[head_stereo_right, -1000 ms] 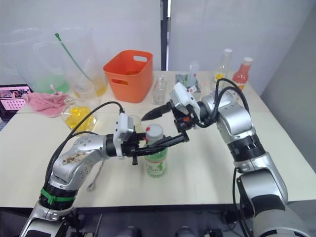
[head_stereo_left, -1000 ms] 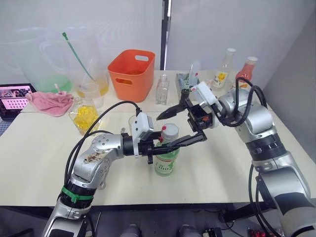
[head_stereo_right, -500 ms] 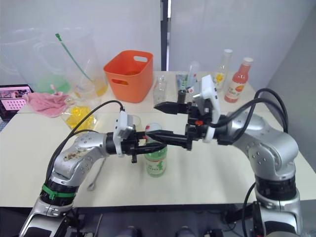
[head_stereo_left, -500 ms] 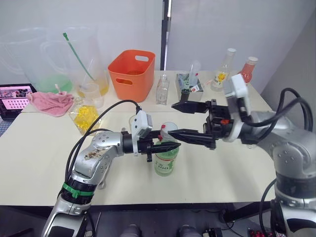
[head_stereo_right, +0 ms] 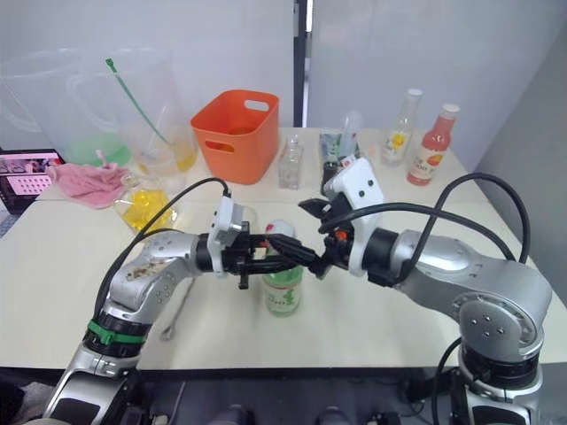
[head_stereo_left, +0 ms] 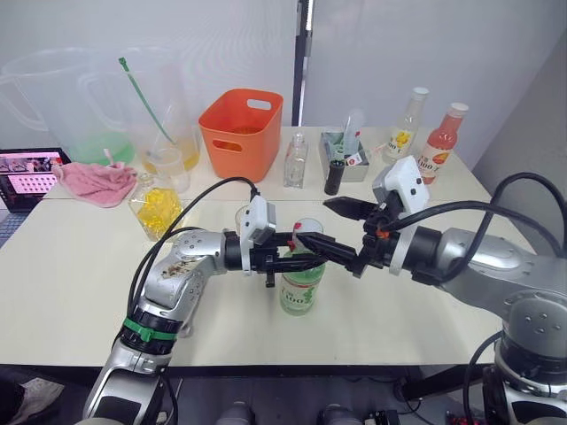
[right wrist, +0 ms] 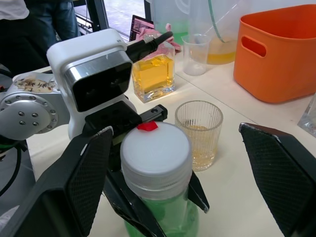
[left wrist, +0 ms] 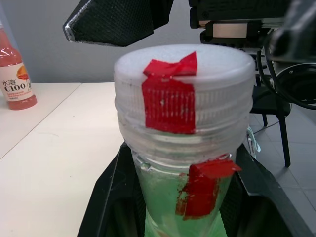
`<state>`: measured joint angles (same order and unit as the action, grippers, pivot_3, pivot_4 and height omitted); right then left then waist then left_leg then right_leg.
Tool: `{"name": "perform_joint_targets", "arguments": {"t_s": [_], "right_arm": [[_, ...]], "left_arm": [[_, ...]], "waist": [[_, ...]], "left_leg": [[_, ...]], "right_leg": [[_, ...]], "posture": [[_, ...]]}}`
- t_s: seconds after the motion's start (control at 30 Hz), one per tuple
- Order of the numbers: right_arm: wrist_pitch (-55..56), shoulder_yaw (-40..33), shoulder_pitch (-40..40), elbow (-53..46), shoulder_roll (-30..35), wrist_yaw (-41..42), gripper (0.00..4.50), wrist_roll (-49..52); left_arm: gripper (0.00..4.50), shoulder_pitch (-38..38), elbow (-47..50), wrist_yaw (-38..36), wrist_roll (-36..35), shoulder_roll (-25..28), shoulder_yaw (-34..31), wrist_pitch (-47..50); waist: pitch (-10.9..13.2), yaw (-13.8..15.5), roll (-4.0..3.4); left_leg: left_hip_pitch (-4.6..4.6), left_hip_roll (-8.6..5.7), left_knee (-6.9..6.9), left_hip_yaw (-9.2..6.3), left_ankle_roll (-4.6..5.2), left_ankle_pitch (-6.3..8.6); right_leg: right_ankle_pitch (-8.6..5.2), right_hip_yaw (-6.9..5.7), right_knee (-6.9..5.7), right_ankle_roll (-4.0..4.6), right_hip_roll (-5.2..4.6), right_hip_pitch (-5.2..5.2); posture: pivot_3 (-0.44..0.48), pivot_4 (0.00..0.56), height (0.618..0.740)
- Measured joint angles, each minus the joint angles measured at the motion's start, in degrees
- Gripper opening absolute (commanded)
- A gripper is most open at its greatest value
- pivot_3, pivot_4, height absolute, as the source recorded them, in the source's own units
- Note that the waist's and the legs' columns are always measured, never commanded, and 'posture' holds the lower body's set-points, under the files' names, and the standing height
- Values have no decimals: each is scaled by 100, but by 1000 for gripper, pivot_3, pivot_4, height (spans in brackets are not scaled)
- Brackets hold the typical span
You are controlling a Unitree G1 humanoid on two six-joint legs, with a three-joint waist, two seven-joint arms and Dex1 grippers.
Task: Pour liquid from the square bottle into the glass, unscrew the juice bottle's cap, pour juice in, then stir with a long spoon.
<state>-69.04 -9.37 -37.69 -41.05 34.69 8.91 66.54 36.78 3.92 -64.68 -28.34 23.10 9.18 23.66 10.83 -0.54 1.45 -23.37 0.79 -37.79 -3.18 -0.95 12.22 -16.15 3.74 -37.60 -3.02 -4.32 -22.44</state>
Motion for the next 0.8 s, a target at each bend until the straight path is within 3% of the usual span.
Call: {"name": "perform_joint_targets", "arguments": {"t_s": [0.4, 0.43, 0.63, 0.67, 0.8], "right_arm": [[62, 447, -145, 63, 127, -275, 4344, 213], [90, 458, -193, 78, 127, -275, 3842, 214], [127, 513, -202, 157, 131, -270, 1864, 183], [136, 518, -202, 169, 131, -266, 1663, 182], [158, 520, -205, 202, 175, -173, 1661, 157]], "left_arm": [[1391, 25, -37, -13, 108, -78, 5, -29], [1391, 25, -36, -13, 111, -80, 5, -29], [1391, 25, -22, -1, 114, -85, 4, -6], [1391, 25, -21, 5, 113, -86, 2, 1], [1391, 25, 9, 41, 115, -88, 6, 26]], "waist": [[0, -4, 0], [0, 0, 0], [0, 0, 0], [0, -1, 0], [0, -1, 0]], "left_leg": [[0, 1, 0, -1, 0, 0], [0, 1, 0, -1, 0, 0], [-1, 1, 0, -1, 0, 0], [0, 1, 0, -1, 0, 0], [-1, 1, 0, -2, 0, 0]], "right_leg": [[0, 0, 2, -1, 1, 1], [0, -1, 2, -1, 1, 1], [0, -1, 6, -1, 1, 3], [0, -1, 6, -1, 0, 3], [0, -1, 6, -1, 0, 3]], "posture": [[0, 150, 740], [0, 150, 740], [0, 150, 740], [0, 150, 740], [0, 150, 740]]}}
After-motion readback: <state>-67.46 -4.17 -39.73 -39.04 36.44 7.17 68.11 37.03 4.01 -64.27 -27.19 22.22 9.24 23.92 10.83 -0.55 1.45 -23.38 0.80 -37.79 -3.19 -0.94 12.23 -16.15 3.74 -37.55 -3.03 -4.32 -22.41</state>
